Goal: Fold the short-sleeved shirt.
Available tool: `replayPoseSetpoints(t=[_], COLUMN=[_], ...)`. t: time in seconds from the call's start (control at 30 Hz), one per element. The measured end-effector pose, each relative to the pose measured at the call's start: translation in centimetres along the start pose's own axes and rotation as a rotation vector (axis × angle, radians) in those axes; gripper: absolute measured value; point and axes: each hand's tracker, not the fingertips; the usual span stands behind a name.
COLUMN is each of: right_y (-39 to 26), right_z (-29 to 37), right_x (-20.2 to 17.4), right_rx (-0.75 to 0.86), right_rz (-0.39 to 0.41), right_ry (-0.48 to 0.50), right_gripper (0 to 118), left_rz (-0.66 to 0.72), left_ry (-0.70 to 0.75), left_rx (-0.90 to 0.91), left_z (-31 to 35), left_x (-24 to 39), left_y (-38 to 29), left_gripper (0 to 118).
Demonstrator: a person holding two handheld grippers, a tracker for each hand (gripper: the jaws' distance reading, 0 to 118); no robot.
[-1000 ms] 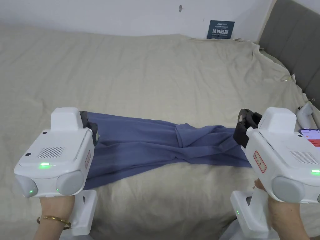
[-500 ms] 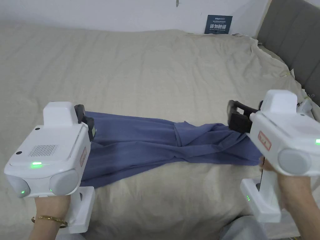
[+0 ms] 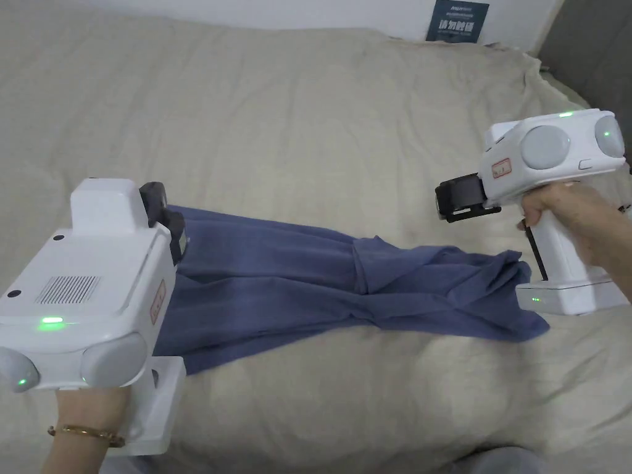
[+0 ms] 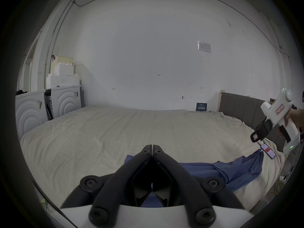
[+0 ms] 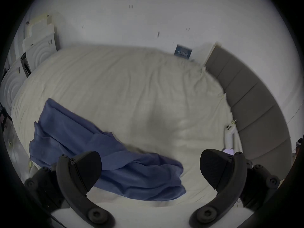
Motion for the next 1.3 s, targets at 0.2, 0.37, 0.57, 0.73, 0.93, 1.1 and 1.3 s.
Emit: replayPoseSetpoints(t=[0.2,0.37,0.57,0.73,0.93,1.1,1.3], right_y=[0.7,0.0,-0.8,-1.4,-1.7,-1.1,-0.7], right_z=[-6.5,-9.8,-11.4,-11.9,-9.6,-6.0,-2.9], right_x=[0.3,1.2,1.0,0.8,0.6,0.6,0.1], right_rx=[-0.222,-0.289,-0.318,-0.297,-0.208,-0.080,-0.001], right_rz=[-0.080,-0.161,-0.209,-0.250,-0.258,-0.251,-0.243], right_ry=[0.022,0.013,0.015,0.008,0.023,0.062,0.094], right_gripper=[109,91,64,7,6,6,6], left_rz=[-0.015,-0.021,-0.025,-0.030,0.027,0.109,0.168], left_ry=[0.005,-0.003,-0.012,-0.015,-0.024,-0.071,-0.113], left_rx=[-0.033,-0.057,-0.084,-0.102,-0.142,-0.295,-0.454], left_z=[-2.3,-4.1,-5.0,-5.2,-5.7,-9.4,-16.4], left_x=[0.1,0.0,0.2,0.4,0.1,-1.6,-4.4], left_y=[-0.5,-1.1,-1.8,-2.2,-1.6,1.2,4.8], left_gripper=[0,0,0,0,8,105,118])
